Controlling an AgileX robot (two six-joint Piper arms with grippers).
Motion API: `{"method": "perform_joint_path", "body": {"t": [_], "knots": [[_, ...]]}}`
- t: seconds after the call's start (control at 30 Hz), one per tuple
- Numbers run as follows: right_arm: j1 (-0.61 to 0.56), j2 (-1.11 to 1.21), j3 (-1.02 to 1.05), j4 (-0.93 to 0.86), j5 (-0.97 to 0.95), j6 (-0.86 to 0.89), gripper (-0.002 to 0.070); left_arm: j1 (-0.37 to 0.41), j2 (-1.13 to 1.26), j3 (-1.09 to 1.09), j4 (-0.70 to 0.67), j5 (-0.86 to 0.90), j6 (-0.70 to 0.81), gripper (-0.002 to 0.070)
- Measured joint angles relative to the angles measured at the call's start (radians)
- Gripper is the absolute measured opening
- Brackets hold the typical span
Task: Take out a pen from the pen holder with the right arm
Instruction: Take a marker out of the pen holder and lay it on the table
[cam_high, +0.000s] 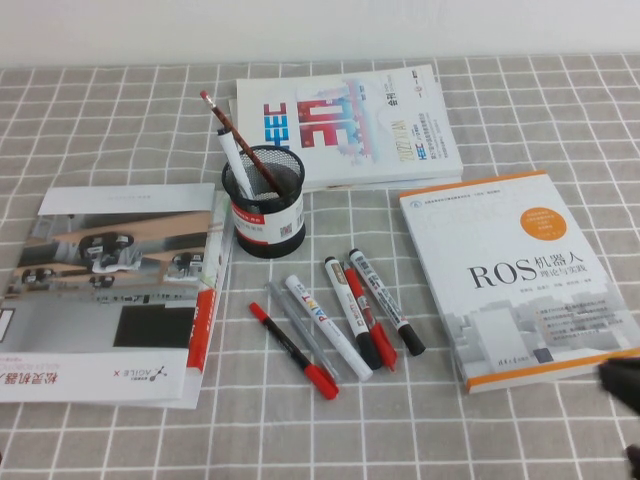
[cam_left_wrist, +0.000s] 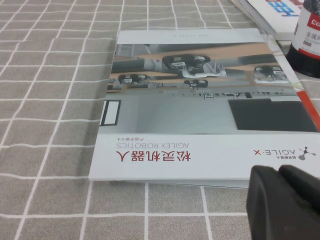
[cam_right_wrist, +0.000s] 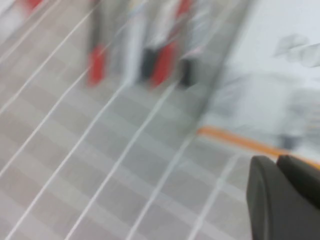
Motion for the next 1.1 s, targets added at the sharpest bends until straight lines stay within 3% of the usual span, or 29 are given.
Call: {"method": "perform_joint_path", "body": {"t": [0.2,0.47,0.83,1.1], "knots": [[-0.292,-0.247,0.273,0.084,-0.272,0.000,-0.0013,0.000,0.000,0.000,0.000,0.000,0.000,-0.0003],[-0.497,-0.513,0.470,0.150,-0.314,0.000,-0.0013,0.000,0.000,0.000,0.000,0.000,0.000,-0.0003],[-0.533,-0.752,0.534,0.143,-0.314,0.000,-0.0012,0.000,0.000,0.000,0.000,0.000,0.000,-0.0003],[-0.535,-0.768,0.534,0.136,-0.296,-0.068,-0.0013,0.000,0.000,0.000,0.000,0.000,0.000,-0.0003]]}}
